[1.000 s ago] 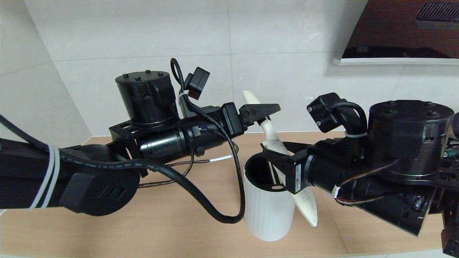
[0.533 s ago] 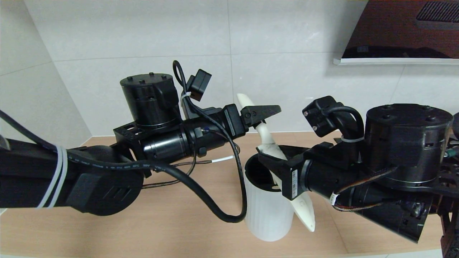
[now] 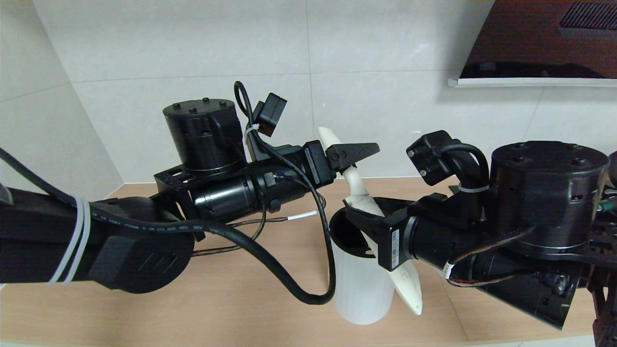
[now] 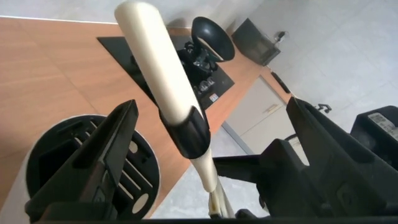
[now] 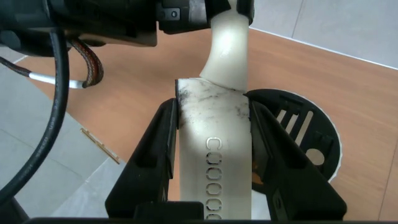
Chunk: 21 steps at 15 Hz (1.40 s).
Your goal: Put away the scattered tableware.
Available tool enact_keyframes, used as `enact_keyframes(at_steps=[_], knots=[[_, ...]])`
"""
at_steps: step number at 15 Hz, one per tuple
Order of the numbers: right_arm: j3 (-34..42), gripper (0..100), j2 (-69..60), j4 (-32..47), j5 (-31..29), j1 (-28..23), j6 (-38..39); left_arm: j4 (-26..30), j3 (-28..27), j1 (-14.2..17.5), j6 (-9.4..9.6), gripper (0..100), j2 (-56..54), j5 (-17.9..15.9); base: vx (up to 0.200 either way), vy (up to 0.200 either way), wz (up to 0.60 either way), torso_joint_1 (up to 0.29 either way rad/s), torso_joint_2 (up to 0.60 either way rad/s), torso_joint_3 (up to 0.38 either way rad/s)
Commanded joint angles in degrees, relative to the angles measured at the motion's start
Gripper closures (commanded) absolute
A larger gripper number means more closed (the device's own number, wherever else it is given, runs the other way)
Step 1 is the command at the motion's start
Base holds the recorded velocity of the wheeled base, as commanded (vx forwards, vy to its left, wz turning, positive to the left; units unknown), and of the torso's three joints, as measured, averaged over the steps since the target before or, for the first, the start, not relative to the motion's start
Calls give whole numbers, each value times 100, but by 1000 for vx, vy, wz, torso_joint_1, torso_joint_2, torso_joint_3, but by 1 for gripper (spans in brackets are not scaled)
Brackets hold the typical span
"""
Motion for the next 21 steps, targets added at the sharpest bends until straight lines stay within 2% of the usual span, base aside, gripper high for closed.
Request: enact_keyframes(at_steps=[1,12,13,18,20,21], knots=[[-1,100,-11,-3,-5,25,0,-1,-2,1,-3,100,-31,1,0,0,0,0,0,0],[-45,100,-28,-249,-199,25,70,-159,7,1,-21,100,-66,19,0,0,0,0,0,0],[-45,0,-28,-249,-216,25,70,-159,7,1,-21,100,-66,10,0,0,0,0,0,0],[-19,0,-195,-522,-234,25,140,-168,33,1,-21,100,-207,116,0,0,0,0,0,0],[25,0,-538,-469,-234,-63,96,-220,24,54,67,100,-312,283,0,0,0,0,0,0],[34,0,-687,-425,-225,-256,43,-396,33,151,173,100,-348,362,0,0,0,0,0,0]])
